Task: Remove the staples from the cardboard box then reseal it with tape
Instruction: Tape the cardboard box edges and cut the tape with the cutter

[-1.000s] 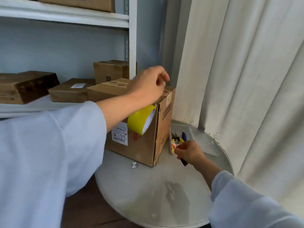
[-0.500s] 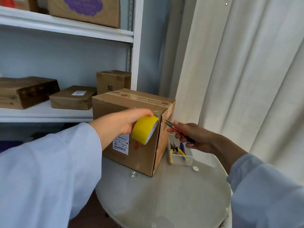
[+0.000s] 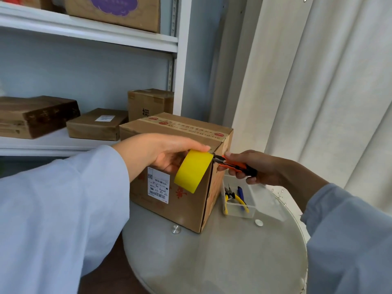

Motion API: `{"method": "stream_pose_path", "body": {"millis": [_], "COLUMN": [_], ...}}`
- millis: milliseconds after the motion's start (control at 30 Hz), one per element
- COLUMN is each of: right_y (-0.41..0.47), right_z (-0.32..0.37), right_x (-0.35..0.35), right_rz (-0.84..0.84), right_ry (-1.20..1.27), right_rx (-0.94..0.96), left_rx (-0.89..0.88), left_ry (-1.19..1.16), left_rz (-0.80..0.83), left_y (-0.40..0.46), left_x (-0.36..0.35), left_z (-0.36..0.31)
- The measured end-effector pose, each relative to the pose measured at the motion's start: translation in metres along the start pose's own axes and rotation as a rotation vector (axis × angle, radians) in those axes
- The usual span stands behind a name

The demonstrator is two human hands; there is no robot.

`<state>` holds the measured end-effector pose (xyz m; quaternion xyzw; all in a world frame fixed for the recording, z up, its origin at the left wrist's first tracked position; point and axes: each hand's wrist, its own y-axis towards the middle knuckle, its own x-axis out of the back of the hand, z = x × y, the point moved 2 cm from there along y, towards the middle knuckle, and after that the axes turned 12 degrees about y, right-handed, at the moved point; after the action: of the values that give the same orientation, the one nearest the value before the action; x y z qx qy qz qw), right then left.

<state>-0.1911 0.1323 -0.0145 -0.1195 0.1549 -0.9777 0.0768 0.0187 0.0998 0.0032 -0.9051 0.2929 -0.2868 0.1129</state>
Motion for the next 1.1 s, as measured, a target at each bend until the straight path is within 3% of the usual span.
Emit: {"method": "stream_pose_path", "body": {"millis": [133, 300, 567, 833, 1100], "right_y": [-0.009, 0.002, 0.025, 0.013, -0.017], "right_z": [0.009, 0.033, 0.044, 0.046, 0.017], "right_x": [0.007, -0.011, -0.035, -0.027, 0.002], "right_rz": [0.016, -0.046, -0.189, -0.1, 0.035], "right_ry": [0.013, 0.364, 0.191, 0.178, 0.152], "right_rx": [-0.02, 0.188, 0.13, 0.09, -0.125], "left_rx": [-0.003, 0.013, -0.003, -0.016, -0.007], "left_ry": [-0.016, -0.044, -0.163, -0.192, -0.18], "left_rz": [0.011, 0.036, 0.059, 0.046, 0.072], "left_y": [0.002, 0.008, 0.015, 0.017, 0.016], "left_x": [0.001, -0.003, -0.013, -0.011, -0.011], "left_z": [0.002, 0.005, 0.016, 0.019, 0.017]}}
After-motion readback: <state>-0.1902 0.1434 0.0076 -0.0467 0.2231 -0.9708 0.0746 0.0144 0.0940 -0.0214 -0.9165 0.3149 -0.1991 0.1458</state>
